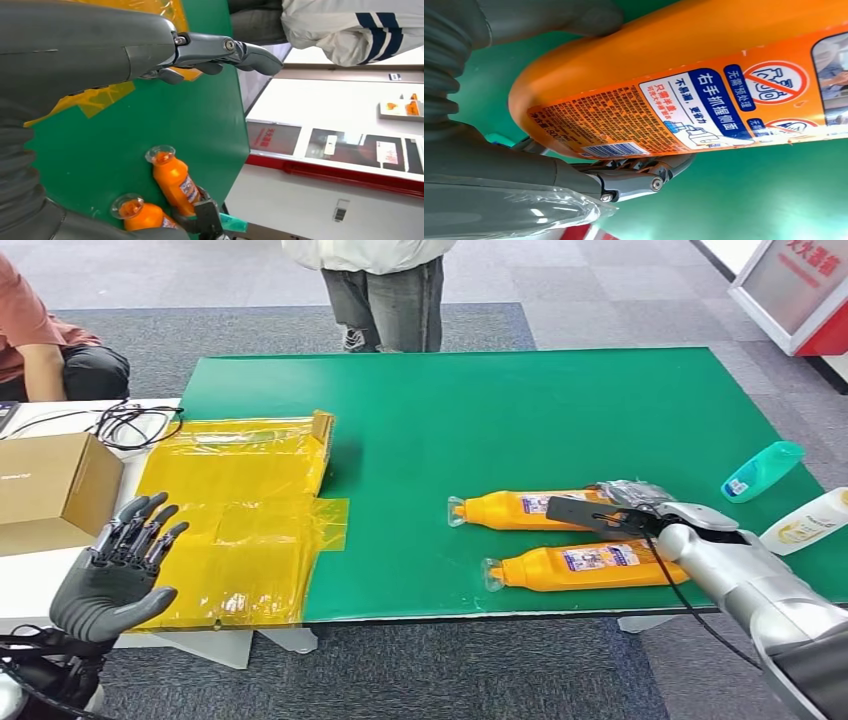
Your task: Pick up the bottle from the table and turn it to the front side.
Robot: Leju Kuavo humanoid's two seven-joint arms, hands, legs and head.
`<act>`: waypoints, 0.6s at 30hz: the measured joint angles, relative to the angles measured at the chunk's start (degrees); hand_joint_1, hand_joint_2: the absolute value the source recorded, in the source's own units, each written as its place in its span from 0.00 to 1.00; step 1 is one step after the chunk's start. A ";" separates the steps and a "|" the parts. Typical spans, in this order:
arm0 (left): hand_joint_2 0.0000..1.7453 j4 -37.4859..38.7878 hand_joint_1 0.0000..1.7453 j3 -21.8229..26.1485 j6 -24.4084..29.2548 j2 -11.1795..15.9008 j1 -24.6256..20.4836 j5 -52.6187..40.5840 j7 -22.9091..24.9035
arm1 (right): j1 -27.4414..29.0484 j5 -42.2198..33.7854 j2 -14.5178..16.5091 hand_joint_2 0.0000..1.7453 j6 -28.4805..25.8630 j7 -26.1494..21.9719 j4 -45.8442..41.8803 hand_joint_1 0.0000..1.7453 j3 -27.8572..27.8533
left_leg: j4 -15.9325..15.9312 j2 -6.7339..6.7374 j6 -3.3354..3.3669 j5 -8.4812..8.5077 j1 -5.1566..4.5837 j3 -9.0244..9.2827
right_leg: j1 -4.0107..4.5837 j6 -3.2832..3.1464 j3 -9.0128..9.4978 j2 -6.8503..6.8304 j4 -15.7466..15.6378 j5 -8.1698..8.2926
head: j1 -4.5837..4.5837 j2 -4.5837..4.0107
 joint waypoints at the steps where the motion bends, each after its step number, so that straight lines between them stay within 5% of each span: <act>1: 1.00 0.00 0.00 -0.14 -0.03 -0.02 0.01 0.04 0.09 | 0.58 -0.81 0.06 1.00 -0.48 0.00 -0.67 1.00 -0.83 | 0.00 0.00 0.00 0.00 0.00 0.00 | 0.00 0.00 0.00 0.00 0.00 0.00 | 0.00 0.00; 18: 1.00 0.11 0.00 -6.19 -0.47 -1.15 -1.11 0.26 0.59 | 5.63 -10.47 4.27 1.00 -3.16 -1.05 -16.98 1.00 -17.70 | 0.00 0.00 0.00 0.00 0.00 -0.01 | 0.00 0.00 -0.03 0.00 0.00 0.00 | -0.01 0.00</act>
